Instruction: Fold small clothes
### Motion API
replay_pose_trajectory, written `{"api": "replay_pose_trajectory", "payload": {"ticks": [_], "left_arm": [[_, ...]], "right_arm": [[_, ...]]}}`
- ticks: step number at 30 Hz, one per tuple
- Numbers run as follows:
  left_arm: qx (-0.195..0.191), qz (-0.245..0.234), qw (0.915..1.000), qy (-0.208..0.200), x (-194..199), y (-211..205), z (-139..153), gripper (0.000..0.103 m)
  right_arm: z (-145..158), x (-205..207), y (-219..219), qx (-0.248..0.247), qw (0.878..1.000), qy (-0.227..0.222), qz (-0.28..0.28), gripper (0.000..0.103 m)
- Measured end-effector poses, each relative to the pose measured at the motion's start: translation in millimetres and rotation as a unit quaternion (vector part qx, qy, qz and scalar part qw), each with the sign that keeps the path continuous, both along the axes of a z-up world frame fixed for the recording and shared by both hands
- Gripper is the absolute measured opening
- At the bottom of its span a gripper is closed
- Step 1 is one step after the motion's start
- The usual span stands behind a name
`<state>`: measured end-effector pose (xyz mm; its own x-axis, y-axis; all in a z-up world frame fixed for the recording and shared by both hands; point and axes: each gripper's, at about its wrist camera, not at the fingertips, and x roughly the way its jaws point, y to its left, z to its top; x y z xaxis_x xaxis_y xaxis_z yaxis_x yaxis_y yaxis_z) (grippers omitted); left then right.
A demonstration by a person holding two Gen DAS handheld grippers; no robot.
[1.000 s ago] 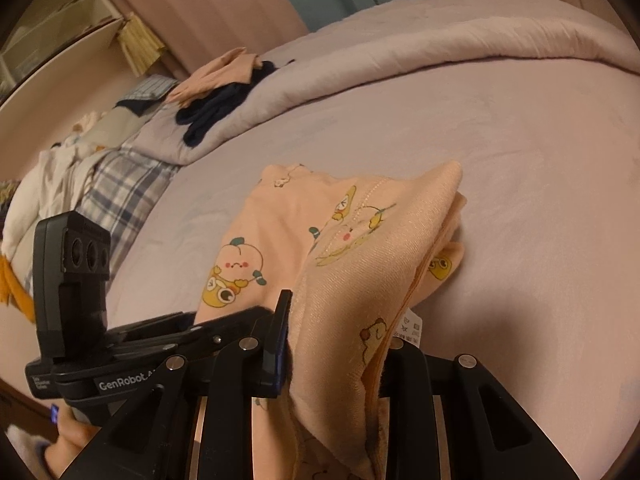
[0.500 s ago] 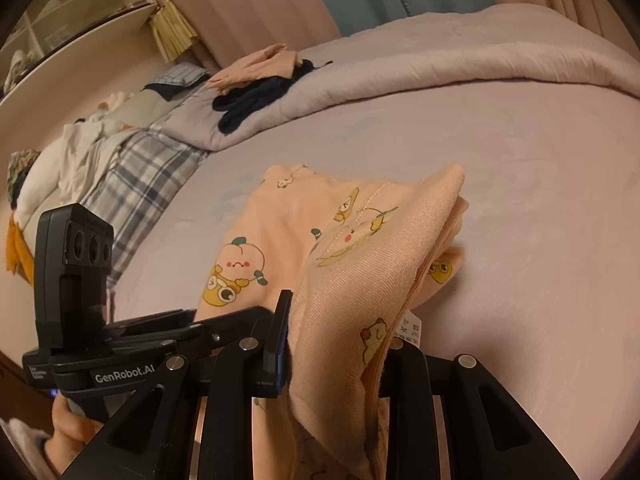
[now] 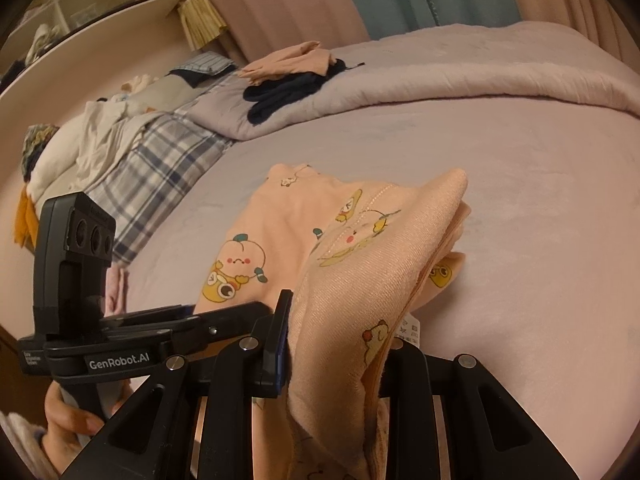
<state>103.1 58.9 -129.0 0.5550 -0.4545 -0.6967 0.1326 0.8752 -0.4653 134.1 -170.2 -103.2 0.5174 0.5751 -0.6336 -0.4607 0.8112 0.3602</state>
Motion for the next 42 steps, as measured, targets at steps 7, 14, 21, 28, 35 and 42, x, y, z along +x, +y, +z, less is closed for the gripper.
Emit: {"api": "replay_pose_trajectory", "payload": {"ticks": [7, 14, 21, 28, 35, 42], "left_arm": [[0.004, 0.009, 0.9999, -0.009, -10.1, 7.4, 4.2, 0.036], [0.009, 0.018, 0.9996, -0.018, -19.5, 13.0, 6.3, 0.036], [0.011, 0.027, 0.9993, -0.022, -27.2, 22.1, 10.1, 0.036], [0.013, 0.030, 0.9991, -0.027, -33.0, 25.1, 12.2, 0.036], [0.017, 0.031, 0.9989, -0.031, -36.5, 23.3, 15.1, 0.036], [0.018, 0.031, 0.9989, -0.030, -35.7, 23.0, 15.8, 0.036]], "right_arm": [[4.3, -5.5, 10.6, -0.009, 1.000, -0.010, 0.018, 0.028], [7.6, -9.1, 19.9, -0.018, 0.999, -0.017, 0.030, 0.028], [10.6, -10.4, 25.0, -0.025, 0.999, -0.025, 0.037, 0.028], [11.6, -11.0, 27.9, -0.027, 0.999, -0.027, 0.038, 0.028], [13.2, -11.2, 30.3, -0.029, 0.998, -0.030, 0.040, 0.028], [13.8, -9.7, 30.1, -0.029, 0.998, -0.030, 0.042, 0.028]]}}
